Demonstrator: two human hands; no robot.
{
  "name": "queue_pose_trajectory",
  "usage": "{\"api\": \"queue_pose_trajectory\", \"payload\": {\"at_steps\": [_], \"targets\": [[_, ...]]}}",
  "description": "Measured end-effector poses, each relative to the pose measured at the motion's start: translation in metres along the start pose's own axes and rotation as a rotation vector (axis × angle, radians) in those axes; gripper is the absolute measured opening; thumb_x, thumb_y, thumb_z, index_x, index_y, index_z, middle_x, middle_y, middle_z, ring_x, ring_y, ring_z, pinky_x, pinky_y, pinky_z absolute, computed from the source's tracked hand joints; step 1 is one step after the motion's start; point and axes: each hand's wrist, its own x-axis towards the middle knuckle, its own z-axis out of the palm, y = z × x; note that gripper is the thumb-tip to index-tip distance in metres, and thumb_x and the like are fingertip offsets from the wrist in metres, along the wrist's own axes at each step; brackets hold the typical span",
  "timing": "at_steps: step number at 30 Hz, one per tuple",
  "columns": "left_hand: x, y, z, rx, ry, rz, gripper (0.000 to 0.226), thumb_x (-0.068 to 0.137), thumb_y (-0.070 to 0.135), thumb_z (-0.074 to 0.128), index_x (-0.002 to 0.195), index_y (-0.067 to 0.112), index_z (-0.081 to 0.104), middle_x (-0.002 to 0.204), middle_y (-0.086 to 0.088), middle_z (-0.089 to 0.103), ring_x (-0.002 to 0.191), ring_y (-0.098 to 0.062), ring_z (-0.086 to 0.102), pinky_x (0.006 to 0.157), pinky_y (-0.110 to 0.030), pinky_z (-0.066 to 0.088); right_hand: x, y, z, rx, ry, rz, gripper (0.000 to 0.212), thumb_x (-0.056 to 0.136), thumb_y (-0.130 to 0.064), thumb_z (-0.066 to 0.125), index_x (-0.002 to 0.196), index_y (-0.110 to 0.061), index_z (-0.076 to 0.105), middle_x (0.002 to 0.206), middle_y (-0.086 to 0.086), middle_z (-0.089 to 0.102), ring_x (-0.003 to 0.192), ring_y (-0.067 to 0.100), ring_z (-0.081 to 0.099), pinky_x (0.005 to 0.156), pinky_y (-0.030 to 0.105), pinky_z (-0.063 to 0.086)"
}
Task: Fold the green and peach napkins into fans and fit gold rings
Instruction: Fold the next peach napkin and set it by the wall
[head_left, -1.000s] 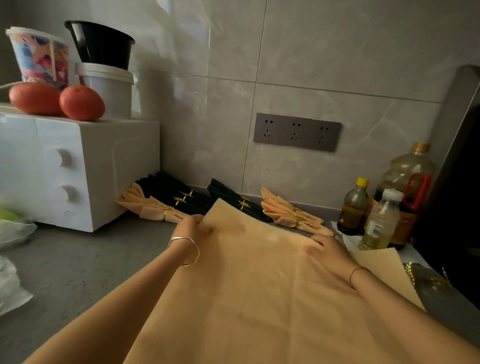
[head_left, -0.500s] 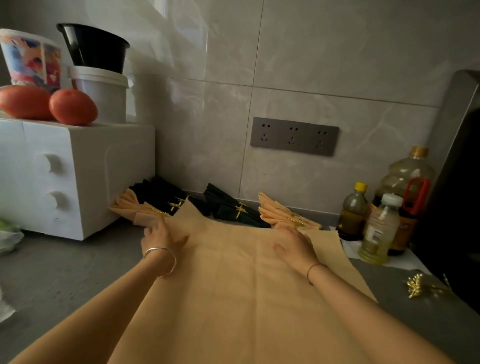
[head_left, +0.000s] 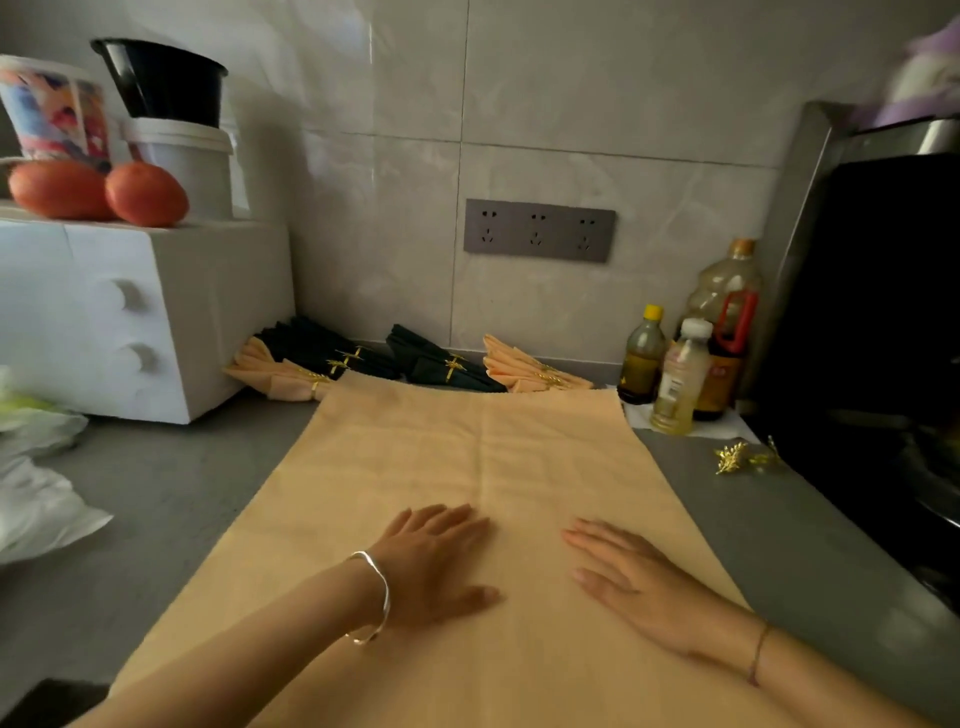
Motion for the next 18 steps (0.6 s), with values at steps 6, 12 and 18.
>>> {"api": "queue_pose_trajectory", "payload": {"at_steps": [6, 12, 18], "targets": [[-0.037, 0.025, 0.005, -0.025, -0.04, 0.138, 0.101, 0.057, 0.092, 0.022, 0.147, 0.047, 0.008, 0.158, 0.016, 0.003, 0.146, -0.01, -0.001, 0.117, -0.032, -0.004, -0.064, -0.019, 0.004, -0.034, -0.018, -0.113, 0.074, 0.068, -0.088, 0.016, 0.132, -0.054, 0.028, 0.144, -0.037, 0.014, 0.134, -0.018, 0.003, 0.107, 0.004, 0.0], [-0.061, 0.04, 0.011, -0.049, 0.01, 0.233, 0.103, 0.055, 0.092, 0.031, 0.146, 0.045, 0.018, 0.156, 0.017, 0.013, 0.144, -0.007, 0.007, 0.119, -0.027, 0.006, -0.095, -0.04, 0.008, -0.037, 0.083, -0.177, 0.071, 0.069, -0.082, 0.03, 0.125, -0.046, 0.052, 0.131, -0.039, 0.034, 0.126, -0.022, 0.024, 0.101, -0.002, 0.01], [-0.075, 0.043, 0.006, -0.089, 0.1, 0.221, 0.097, 0.058, 0.088, 0.031, 0.141, 0.038, 0.038, 0.148, 0.019, 0.034, 0.138, 0.002, 0.025, 0.11, -0.007, 0.011, -0.1, -0.055, 0.014, -0.083, 0.116, -0.215, 0.067, 0.071, -0.079, 0.041, 0.123, -0.041, 0.059, 0.132, -0.027, 0.049, 0.124, -0.012, 0.037, 0.103, 0.006, 0.022]]}}
